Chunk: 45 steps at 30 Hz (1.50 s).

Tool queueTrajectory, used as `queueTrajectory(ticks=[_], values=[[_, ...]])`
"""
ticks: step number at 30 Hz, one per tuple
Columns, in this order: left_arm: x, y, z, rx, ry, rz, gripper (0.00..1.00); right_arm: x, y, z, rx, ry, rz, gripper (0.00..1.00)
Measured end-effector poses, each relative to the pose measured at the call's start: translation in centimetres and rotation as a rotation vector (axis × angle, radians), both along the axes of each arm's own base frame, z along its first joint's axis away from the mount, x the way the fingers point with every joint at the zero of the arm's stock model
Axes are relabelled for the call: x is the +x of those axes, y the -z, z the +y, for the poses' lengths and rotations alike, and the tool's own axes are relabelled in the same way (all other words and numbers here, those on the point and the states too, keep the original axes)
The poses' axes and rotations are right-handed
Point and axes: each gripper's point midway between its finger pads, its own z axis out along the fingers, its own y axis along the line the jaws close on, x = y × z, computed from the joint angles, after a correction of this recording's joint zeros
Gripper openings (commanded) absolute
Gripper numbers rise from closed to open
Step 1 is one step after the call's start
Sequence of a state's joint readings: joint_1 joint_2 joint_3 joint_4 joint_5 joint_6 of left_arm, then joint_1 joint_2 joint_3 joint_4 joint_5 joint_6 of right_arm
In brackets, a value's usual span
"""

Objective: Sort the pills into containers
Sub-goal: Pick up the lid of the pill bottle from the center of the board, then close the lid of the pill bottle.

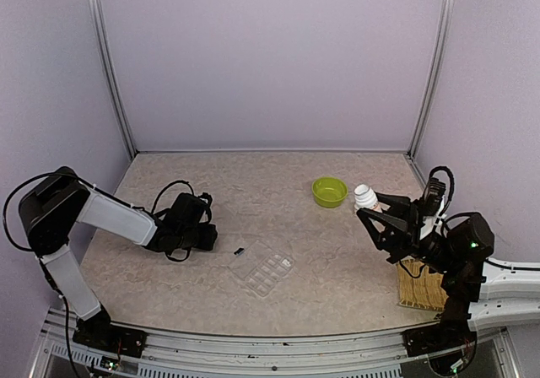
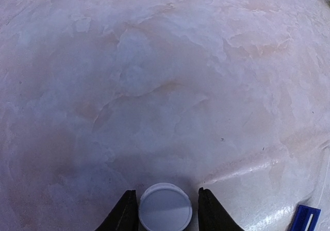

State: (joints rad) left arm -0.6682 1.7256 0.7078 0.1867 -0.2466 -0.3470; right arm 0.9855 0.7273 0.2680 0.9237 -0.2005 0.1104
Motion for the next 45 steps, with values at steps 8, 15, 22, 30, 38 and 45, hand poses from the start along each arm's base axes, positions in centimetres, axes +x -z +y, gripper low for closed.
queueTrajectory(ticks=[8,15,22,30,38,45], values=[[0.0,0.1,0.0,0.001,0.000,0.001,0.31,0.1,0.2,0.1,-0.009,0.000,0.006,0.00],[0.0,0.1,-0.1,-0.001,0.002,0.000,0.28,0.2,0.5,0.2,-0.020,0.001,0.014,0.00],[-0.1,-0.1,-0.4,-0.019,0.018,0.002,0.28,0.6,1.6,0.9,-0.059,0.001,0.039,0.00],[-1.8,-5.7,-3.0,-0.179,0.142,-0.092,0.28,1.7,4.6,3.4,-0.168,-0.026,0.099,0.00],[-5.5,-13.0,-8.2,-0.381,0.372,-0.208,0.28,1.8,8.5,5.8,-0.279,-0.099,0.155,0.00],[-10.1,-17.2,-12.3,-0.524,0.590,-0.241,0.29,1.6,7.9,6.2,-0.255,-0.122,0.132,0.00]])
